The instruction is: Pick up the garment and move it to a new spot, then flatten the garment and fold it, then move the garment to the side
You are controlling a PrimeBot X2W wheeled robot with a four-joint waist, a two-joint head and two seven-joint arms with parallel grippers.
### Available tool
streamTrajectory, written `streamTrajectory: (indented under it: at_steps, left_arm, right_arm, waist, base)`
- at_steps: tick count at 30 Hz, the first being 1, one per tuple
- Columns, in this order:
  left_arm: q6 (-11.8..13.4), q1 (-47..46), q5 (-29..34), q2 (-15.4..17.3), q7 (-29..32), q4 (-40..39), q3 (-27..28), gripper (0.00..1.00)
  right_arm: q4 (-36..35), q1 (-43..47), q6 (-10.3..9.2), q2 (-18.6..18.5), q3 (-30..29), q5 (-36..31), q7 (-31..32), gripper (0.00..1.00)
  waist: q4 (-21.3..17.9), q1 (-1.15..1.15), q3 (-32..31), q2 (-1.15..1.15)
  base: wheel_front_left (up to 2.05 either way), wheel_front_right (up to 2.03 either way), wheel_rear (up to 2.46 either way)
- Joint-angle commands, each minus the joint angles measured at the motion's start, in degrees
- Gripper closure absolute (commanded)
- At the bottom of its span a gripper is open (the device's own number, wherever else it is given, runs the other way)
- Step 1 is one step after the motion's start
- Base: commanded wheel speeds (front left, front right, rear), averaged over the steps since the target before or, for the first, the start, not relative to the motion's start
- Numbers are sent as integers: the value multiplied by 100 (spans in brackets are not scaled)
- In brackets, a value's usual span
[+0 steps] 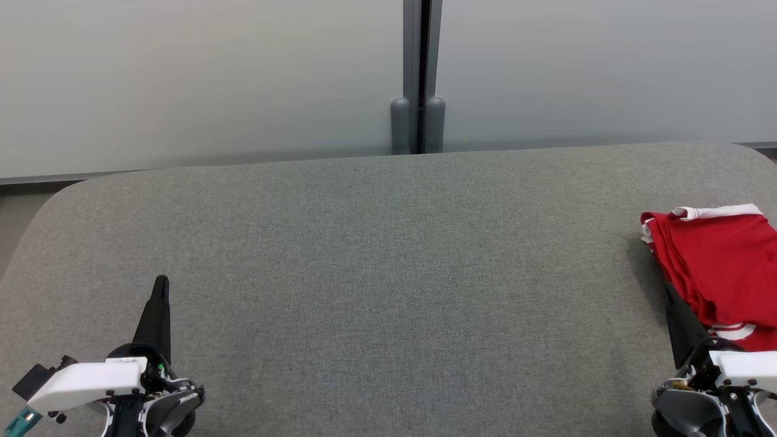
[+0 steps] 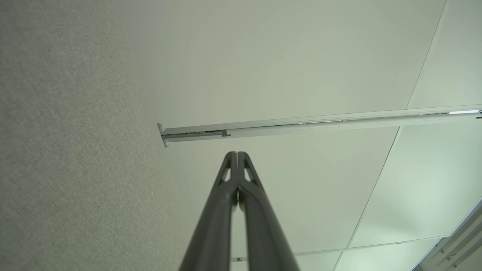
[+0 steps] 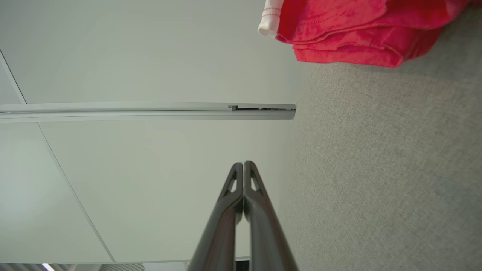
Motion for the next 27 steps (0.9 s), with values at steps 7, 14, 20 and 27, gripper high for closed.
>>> streamTrajectory:
  at_steps: [7, 14, 20, 27]
  left_arm:
    - [-27, -69, -8, 30, 20, -19, 24, 100]
    - [-27, -69, -7, 30, 20, -20, 23, 100]
    - [-27, -69, -8, 30, 20, -20, 23, 100]
    - [-28, -69, -8, 30, 20, -20, 23, 100]
  right_arm:
    - [-13, -51, 2, -21, -9, 11, 24, 100]
    - [-13, -50, 2, -21, -8, 11, 23, 100]
    - [-14, -50, 2, -21, -7, 12, 23, 100]
    - [-14, -50, 2, -21, -6, 12, 22, 100]
  waist:
    - [0, 0, 0, 0]
    - [0, 0, 0, 0]
    - [0, 0, 0, 0]
    - [0, 0, 0, 0]
  base:
    - [0, 0, 0]
    - [0, 0, 0]
    - [0, 0, 0]
    - [0, 0, 0]
